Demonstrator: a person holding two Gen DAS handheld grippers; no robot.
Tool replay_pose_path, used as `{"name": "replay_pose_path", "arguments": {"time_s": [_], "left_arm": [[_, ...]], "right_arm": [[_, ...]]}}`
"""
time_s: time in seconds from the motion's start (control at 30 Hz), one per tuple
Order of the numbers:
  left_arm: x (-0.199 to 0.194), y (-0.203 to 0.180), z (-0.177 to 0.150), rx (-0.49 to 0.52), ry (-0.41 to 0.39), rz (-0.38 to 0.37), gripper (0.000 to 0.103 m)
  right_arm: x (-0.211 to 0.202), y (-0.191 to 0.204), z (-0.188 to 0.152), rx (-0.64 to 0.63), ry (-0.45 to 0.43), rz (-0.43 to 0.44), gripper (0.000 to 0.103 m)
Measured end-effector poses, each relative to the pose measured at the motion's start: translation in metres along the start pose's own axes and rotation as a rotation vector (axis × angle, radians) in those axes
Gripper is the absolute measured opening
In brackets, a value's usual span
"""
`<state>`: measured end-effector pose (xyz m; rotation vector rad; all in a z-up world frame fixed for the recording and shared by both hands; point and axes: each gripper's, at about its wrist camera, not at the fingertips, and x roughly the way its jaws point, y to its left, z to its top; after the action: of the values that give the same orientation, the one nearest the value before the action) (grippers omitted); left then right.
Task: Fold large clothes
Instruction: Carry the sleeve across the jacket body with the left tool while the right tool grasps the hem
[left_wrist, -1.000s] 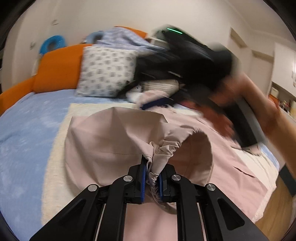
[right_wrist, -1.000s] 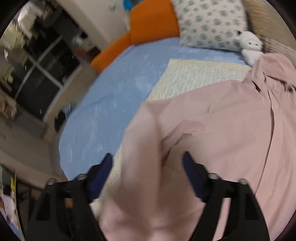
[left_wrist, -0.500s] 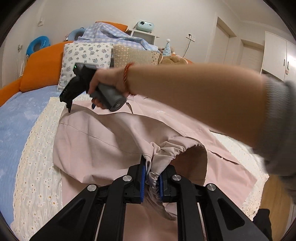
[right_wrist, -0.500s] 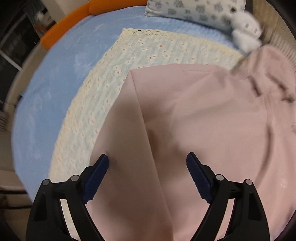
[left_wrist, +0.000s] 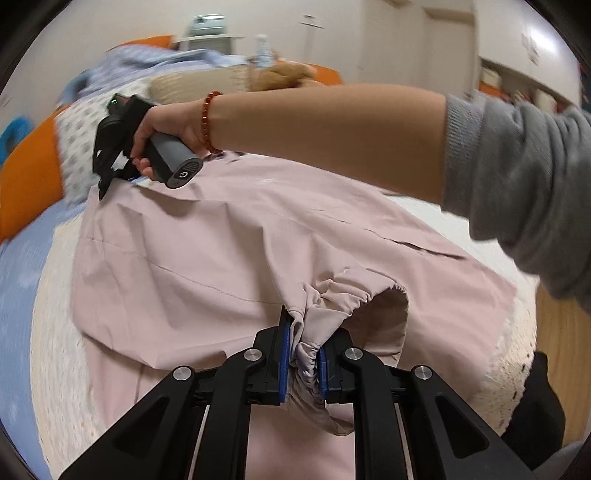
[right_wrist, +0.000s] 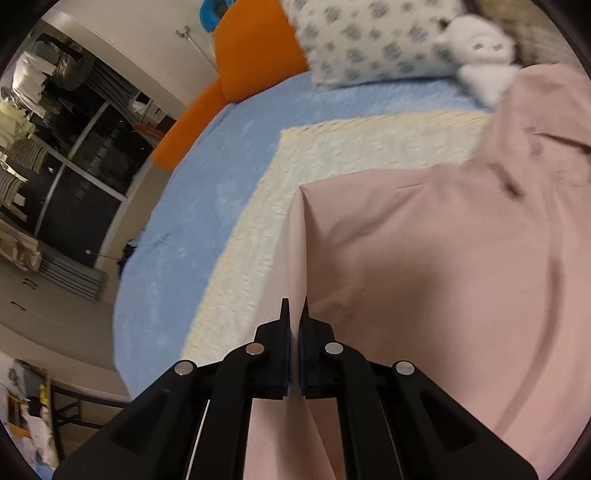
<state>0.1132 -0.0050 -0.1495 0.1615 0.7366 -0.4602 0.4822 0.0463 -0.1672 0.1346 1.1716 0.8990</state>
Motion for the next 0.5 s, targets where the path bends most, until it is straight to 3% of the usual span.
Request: {"name": "replay_pose_path", "arguments": {"time_s": [0.2,0.37,0.4,0.43,0.5], "left_arm": [[0.015,-0.038,-0.002,0.094,0.076,-0.006,0.02],[0.026,-0.043,-0.017,0.066,0.131,-0.007,0.02],[0.028,-0.041,-0.018,0.059,0.137,-0.01,0.023],[0.034,-0.04,-0.02,0.045,0.152,-0.026,0.036],[0.04,-0.038,-0.022,0.012,0.175,-0.046,0.049]], "right_arm": [[-0.014,-0.053,-0.035,0.1,-0.005,-0.072,0.004],[0.009,-0.082,-0.057,0.15,0.005,-0.162,0.004],[0.015,-0.082,-0.061,0.142,0.007,-0.18,0.004],[0.02,-0.083,-0.064,0.126,0.006,-0.196,0.004],[0.023,-0.076,-0.068,0.075,-0.021,-0.231,0.007]]}}
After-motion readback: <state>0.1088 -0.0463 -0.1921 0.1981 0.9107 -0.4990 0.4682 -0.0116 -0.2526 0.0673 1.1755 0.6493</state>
